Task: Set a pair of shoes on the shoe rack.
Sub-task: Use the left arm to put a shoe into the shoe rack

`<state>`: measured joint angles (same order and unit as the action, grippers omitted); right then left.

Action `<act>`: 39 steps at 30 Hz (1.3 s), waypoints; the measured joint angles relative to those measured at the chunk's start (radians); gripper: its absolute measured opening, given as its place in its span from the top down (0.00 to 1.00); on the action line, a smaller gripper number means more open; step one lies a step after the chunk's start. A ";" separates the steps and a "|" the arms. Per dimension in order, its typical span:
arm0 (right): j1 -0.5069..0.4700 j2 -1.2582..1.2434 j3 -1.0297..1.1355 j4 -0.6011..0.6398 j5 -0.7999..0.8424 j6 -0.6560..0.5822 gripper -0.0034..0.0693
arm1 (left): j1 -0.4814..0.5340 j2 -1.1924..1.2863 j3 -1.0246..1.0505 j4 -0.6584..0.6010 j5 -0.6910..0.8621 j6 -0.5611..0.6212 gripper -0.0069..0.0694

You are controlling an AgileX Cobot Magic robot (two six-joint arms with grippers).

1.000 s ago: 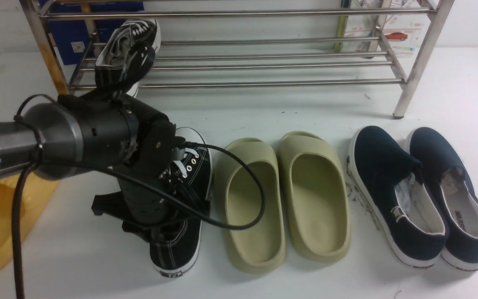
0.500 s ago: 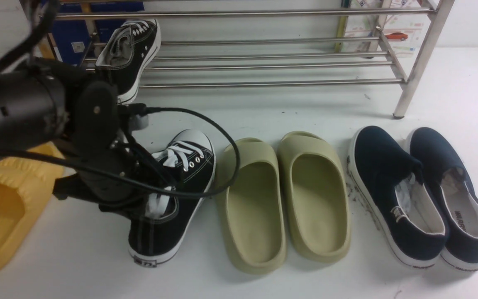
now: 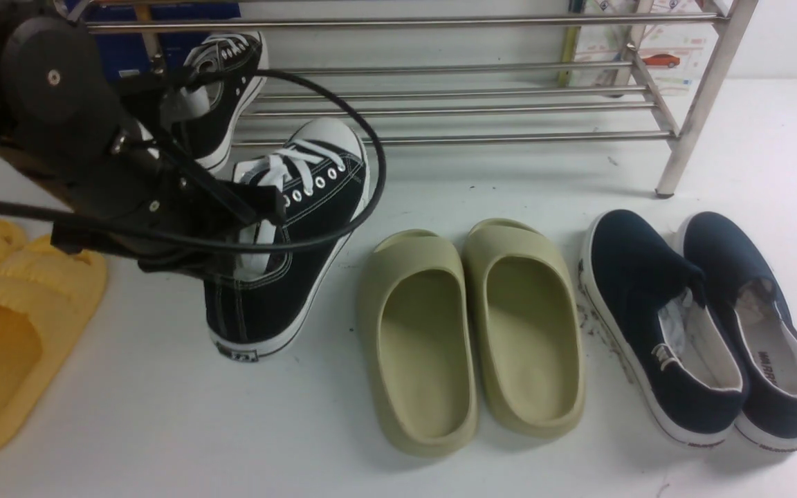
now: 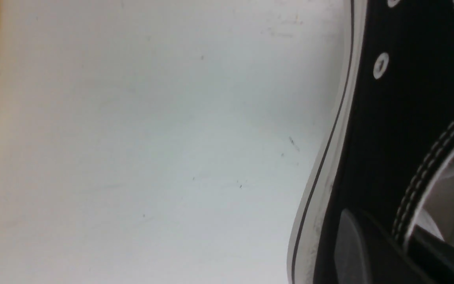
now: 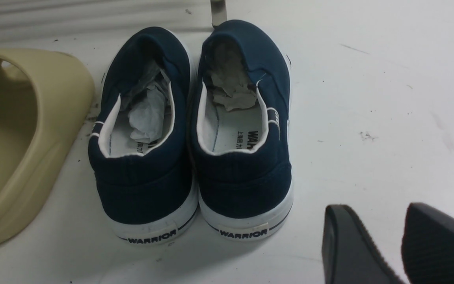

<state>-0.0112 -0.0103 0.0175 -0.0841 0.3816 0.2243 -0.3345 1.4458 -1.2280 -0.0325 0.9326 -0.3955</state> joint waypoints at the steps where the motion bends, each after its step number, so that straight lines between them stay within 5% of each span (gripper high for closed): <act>1: 0.000 0.000 0.000 0.000 0.000 0.000 0.62 | 0.000 0.015 -0.023 0.005 0.000 0.001 0.93; 39: 0.000 0.000 0.000 0.000 0.000 0.000 0.62 | 0.146 0.658 -0.730 0.048 -0.106 0.031 0.93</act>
<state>-0.0112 -0.0103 0.0175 -0.0841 0.3816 0.2243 -0.1886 2.1036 -1.9577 0.0156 0.8270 -0.3649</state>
